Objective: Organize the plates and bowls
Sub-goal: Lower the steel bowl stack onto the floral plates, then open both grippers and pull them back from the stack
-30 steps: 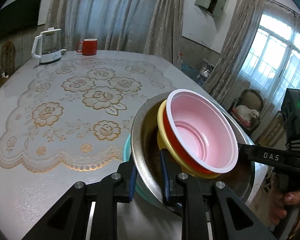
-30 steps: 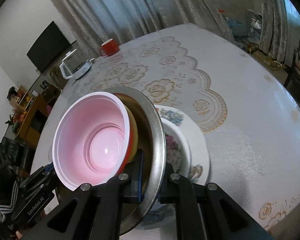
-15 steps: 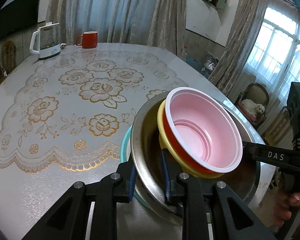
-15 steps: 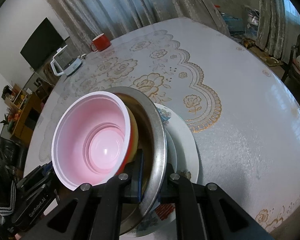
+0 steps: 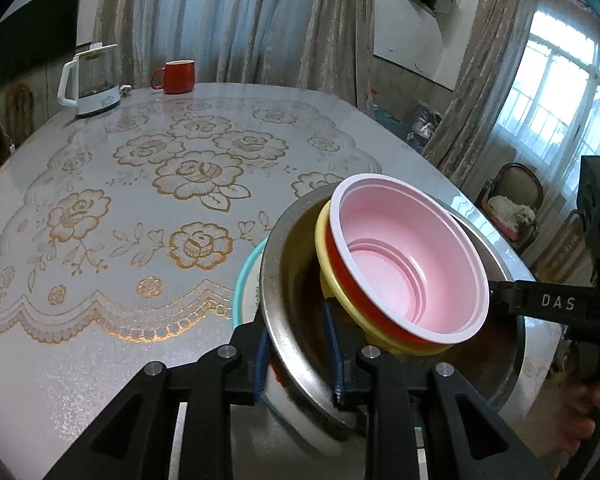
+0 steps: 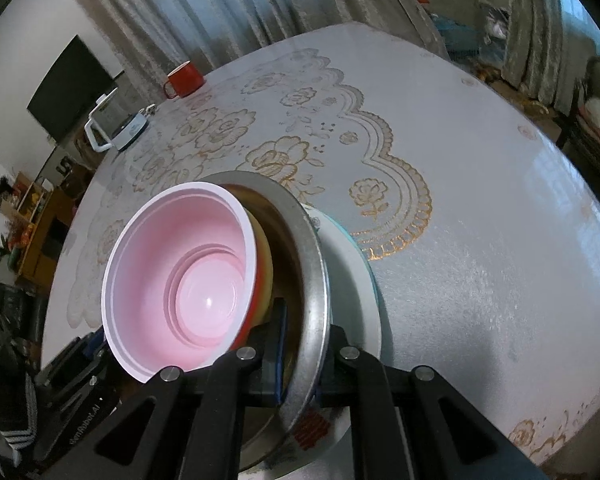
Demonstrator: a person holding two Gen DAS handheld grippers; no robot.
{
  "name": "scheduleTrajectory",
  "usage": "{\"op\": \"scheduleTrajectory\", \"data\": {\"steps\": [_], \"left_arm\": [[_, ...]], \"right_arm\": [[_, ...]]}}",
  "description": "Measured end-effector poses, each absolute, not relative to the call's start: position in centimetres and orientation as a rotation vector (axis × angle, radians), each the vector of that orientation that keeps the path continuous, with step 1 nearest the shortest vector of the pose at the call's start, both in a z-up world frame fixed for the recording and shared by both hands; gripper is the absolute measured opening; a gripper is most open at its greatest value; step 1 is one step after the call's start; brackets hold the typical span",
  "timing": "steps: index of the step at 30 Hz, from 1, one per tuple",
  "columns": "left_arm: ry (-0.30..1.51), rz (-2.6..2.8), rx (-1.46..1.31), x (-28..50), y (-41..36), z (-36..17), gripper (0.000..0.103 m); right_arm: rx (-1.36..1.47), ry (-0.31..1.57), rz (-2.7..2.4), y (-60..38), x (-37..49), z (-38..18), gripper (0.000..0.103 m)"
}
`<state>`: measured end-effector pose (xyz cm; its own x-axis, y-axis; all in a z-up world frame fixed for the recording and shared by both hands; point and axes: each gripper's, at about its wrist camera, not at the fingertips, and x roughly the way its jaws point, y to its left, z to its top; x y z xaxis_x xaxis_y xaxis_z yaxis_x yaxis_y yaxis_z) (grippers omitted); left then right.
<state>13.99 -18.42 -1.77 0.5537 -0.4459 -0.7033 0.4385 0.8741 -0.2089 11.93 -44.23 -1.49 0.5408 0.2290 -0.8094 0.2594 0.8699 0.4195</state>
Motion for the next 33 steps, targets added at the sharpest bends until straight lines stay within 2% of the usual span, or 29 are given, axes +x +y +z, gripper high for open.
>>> {"op": "scheduleTrajectory", "data": {"steps": [2, 5, 7, 8, 9, 13, 18, 21, 30, 33], "left_arm": [[0.822, -0.517, -0.003, 13.7, -18.2, -1.5, 0.034], [0.815, -0.49, 0.007, 13.3, -17.6, -1.3, 0.052], [0.817, -0.491, -0.016, 13.1, -16.9, -1.4, 0.06], [0.817, -0.502, -0.038, 13.0, -16.5, -1.5, 0.063], [0.815, -0.507, -0.052, 12.8, -16.3, -1.3, 0.064], [0.784, -0.489, -0.023, 11.7, -15.9, -0.6, 0.065], [0.765, -0.483, -0.008, 9.8, -14.6, 0.0, 0.081], [0.776, -0.439, 0.036, 8.3, -13.8, 0.0, 0.087], [0.804, -0.36, 0.069, 3.7, -12.1, -0.2, 0.1], [0.814, -0.338, 0.073, 2.5, -11.7, -0.2, 0.101]], "right_arm": [[0.552, 1.01, -0.02, -44.4, 11.8, -1.5, 0.011], [0.55, 1.008, -0.027, -44.2, 11.5, -1.3, 0.013], [0.544, 1.0, -0.036, -44.1, 11.2, -1.0, 0.017], [0.525, 0.995, -0.057, -44.0, 11.0, -0.7, 0.026], [0.504, 0.991, -0.082, -44.0, 10.9, -0.5, 0.029], [0.472, 0.948, -0.114, -44.1, 10.0, 0.7, 0.029], [0.432, 0.918, -0.12, -43.3, 8.7, 1.8, 0.032], [0.4, 0.877, -0.059, -42.0, 7.4, 2.6, 0.032], [0.347, 0.847, 0.065, -37.6, 2.5, 3.3, 0.032], [0.32, 0.857, 0.077, -36.1, 0.8, 2.7, 0.032]]}}
